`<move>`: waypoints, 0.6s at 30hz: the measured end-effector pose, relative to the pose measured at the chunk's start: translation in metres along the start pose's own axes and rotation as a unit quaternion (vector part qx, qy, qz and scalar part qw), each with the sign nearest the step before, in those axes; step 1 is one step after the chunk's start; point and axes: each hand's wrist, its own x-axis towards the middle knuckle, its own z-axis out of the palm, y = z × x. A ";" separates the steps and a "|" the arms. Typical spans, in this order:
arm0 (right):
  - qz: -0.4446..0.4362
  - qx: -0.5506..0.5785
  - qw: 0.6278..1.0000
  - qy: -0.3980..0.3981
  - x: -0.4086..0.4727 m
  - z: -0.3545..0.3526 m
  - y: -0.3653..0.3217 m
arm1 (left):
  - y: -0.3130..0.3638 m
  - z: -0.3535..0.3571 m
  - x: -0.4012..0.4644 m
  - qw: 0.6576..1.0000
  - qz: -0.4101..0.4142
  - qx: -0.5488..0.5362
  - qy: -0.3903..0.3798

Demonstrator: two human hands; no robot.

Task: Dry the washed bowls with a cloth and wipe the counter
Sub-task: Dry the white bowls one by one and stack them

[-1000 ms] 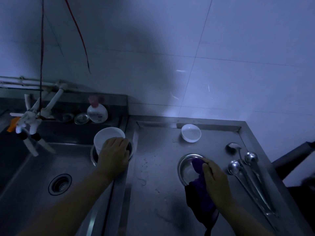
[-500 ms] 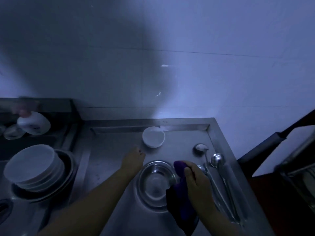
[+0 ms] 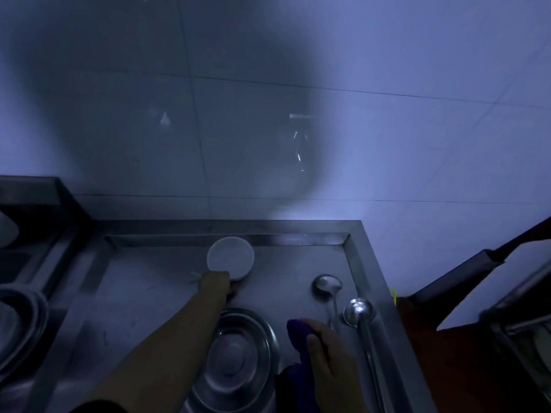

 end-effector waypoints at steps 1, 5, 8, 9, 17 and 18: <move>0.001 0.001 1.000 0.000 -0.001 -0.001 0.001 | -0.001 0.000 0.001 1.000 0.015 0.027 0.000; 0.013 -0.011 1.000 -0.015 -0.006 0.000 -0.005 | -0.011 -0.013 -0.024 0.993 0.020 -0.112 0.030; 0.017 -0.011 0.999 -0.027 -0.007 0.006 -0.020 | -0.023 -0.038 -0.057 0.990 0.092 -0.096 0.044; 0.022 -0.012 0.999 -0.034 -0.008 0.010 -0.027 | -0.028 -0.048 -0.068 0.989 0.113 -0.088 0.038; -0.041 -0.048 0.997 -0.048 -0.040 0.049 -0.097 | -0.064 -0.151 -0.180 0.945 0.325 -0.020 0.031; -0.066 -0.045 0.996 -0.048 -0.049 0.055 -0.106 | -0.069 -0.165 -0.193 0.932 0.360 0.003 0.042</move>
